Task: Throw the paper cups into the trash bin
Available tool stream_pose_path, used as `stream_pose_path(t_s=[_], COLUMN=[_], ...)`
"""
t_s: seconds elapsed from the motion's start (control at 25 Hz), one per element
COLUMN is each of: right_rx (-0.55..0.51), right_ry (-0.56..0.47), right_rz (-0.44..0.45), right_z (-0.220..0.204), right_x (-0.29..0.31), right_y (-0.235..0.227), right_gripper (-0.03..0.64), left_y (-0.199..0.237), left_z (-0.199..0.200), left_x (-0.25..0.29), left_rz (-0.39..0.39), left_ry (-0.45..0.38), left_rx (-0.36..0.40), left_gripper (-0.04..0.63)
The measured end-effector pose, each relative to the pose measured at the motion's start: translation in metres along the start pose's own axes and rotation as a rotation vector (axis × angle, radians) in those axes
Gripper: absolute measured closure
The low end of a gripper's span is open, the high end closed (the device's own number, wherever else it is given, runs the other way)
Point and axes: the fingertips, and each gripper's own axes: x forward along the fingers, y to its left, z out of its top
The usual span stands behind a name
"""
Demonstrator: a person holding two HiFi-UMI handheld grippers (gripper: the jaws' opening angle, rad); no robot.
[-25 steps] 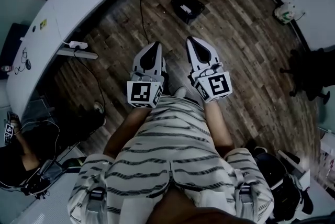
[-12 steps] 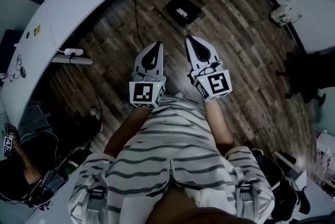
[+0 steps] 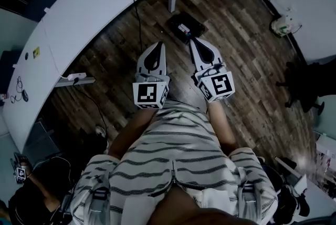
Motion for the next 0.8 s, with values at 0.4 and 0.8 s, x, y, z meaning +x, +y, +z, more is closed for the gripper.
stream_pose_path(t_s=[0.4,0.8], right_rx=[-0.002,0.004], right_ry=[-0.018,0.003], right_rz=[-0.066,-0.122], right_z=[0.025,0.023], right_x=[0.142,0.231], right_y=[-0.042,-0.071], right_gripper=[0.6,0.6], left_y=[0.096,0.153], left_z=[0.03,0.026], left_x=[0.115,0.193], left_rz=[-0.066,-0.132], left_ry=[0.005,0.053], left_rx=[0.001,-0.013], left_gripper=[0.571,0.571])
